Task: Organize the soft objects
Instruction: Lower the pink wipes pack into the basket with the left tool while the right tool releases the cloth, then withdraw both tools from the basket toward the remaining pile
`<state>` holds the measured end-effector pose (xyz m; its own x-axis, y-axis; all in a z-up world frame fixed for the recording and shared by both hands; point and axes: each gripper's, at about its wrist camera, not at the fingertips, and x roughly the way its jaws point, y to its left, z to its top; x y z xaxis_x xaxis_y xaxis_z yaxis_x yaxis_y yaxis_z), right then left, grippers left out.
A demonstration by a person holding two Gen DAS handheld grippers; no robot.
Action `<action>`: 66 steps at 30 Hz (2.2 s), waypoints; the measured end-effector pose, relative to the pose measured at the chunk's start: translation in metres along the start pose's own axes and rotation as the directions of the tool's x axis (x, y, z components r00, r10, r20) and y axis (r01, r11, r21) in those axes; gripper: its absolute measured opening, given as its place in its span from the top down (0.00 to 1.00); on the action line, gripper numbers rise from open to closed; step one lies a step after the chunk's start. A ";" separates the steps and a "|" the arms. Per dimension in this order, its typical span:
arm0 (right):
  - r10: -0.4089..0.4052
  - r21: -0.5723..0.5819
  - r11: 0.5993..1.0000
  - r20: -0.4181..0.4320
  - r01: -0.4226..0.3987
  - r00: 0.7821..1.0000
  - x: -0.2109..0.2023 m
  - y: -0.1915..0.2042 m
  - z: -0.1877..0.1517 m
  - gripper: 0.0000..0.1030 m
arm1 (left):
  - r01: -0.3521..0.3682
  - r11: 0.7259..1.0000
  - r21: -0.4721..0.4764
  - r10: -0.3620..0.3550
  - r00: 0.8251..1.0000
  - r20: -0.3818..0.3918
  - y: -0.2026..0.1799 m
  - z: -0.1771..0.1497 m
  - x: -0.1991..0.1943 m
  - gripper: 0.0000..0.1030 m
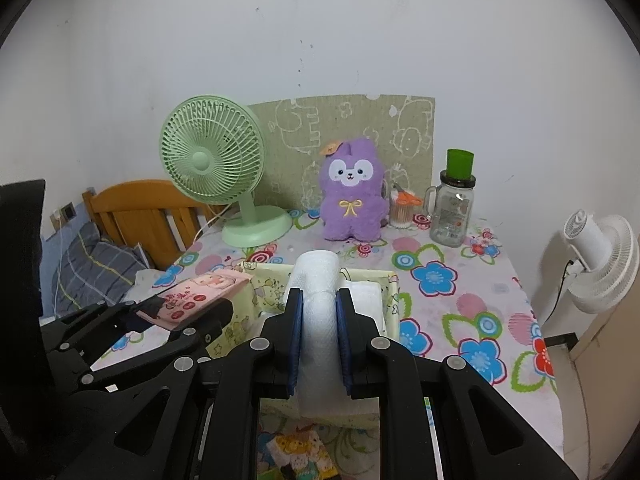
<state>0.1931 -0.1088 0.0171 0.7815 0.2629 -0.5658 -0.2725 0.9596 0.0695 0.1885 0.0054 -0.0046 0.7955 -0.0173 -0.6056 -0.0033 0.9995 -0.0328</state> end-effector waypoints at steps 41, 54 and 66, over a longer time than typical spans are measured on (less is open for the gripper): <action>0.018 0.089 0.996 -0.160 -0.003 0.987 0.094 -0.016 -0.015 0.31 | 0.027 1.000 0.013 -0.025 0.991 -0.134 0.005 -0.014 0.073 0.26; -0.021 0.092 0.995 -0.133 0.034 0.991 0.053 -0.015 -0.021 0.12 | 0.046 0.999 -0.001 -0.046 0.992 -0.120 0.004 -0.020 0.040 0.17; -0.057 0.062 0.996 -0.058 0.061 0.997 -0.003 -0.008 -0.023 0.02 | 0.043 0.999 0.011 -0.042 0.997 -0.063 -0.004 -0.026 -0.009 0.11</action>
<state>0.1805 -0.1191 -0.0006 0.7617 0.2015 -0.6159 -0.1896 0.9781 0.0855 0.1657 0.0007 -0.0203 0.7550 -0.0608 -0.6529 0.0371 0.9981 -0.0500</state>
